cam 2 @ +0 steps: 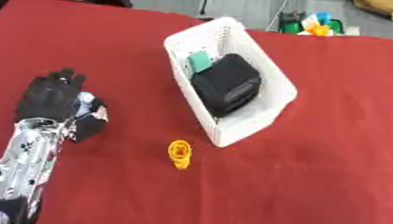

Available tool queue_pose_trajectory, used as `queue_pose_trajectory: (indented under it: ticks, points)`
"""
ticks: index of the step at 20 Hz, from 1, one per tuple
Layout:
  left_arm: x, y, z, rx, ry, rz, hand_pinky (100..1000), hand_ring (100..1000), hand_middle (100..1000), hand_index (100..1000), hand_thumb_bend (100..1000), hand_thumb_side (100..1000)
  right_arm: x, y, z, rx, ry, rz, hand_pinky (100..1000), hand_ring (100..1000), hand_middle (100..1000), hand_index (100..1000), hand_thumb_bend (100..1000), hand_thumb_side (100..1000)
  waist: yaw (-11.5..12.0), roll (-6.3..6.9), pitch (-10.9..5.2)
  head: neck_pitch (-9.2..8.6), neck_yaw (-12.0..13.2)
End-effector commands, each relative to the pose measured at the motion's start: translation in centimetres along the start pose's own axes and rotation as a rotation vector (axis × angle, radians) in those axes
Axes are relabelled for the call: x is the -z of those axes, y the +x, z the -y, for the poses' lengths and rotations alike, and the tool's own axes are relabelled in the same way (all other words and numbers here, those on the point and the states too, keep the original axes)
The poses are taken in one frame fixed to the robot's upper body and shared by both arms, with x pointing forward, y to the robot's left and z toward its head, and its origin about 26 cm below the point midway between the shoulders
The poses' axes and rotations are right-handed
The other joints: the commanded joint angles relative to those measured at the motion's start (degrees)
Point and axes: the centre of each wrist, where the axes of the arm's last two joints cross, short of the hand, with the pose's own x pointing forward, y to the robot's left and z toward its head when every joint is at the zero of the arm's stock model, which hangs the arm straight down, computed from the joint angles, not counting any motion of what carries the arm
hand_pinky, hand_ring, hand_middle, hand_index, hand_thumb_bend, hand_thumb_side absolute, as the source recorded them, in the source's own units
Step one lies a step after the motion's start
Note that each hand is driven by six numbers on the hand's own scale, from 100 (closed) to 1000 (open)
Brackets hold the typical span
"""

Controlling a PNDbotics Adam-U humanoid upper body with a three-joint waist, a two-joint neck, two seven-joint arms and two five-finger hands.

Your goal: Pick up objects on the table and place them in the box.

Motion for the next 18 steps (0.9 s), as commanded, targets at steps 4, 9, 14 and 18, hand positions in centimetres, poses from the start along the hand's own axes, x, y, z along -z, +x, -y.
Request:
queue_pose_trajectory:
  ticks: [4,9,14,18]
  points:
    - [-0.3,-0.3,-0.5,-0.009,0.031,-0.027,1000,1000,1000,1000,387,1000,0.5,0.5,0.0,0.014,-0.001,0.028,774,759,613,729,181,1000,0.14,-0.16,-0.96,-0.99,0.0]
    - [-0.2,-0.3,-0.2,-0.023,0.024,-0.028,1000,1000,1000,1000,421,1000,0.4,0.5,0.0,0.019,-0.002,0.028,774,758,612,729,180,1000,0.24,-0.38,-0.91,-1.08,-0.04]
    - [-0.1,-0.4,0.2,-0.065,0.003,-0.02,1000,1000,1000,1000,368,1000,0.4,0.5,-0.1,0.024,0.0,0.029,773,758,613,728,184,1000,0.42,-0.71,-0.81,-1.22,-0.12]
    - [0.1,-0.6,0.5,-0.075,-0.016,-0.025,1000,1000,1000,1000,370,1000,0.3,0.5,-0.1,0.026,0.0,0.03,774,758,613,729,182,1000,0.56,-0.97,-0.72,-1.19,-0.14]
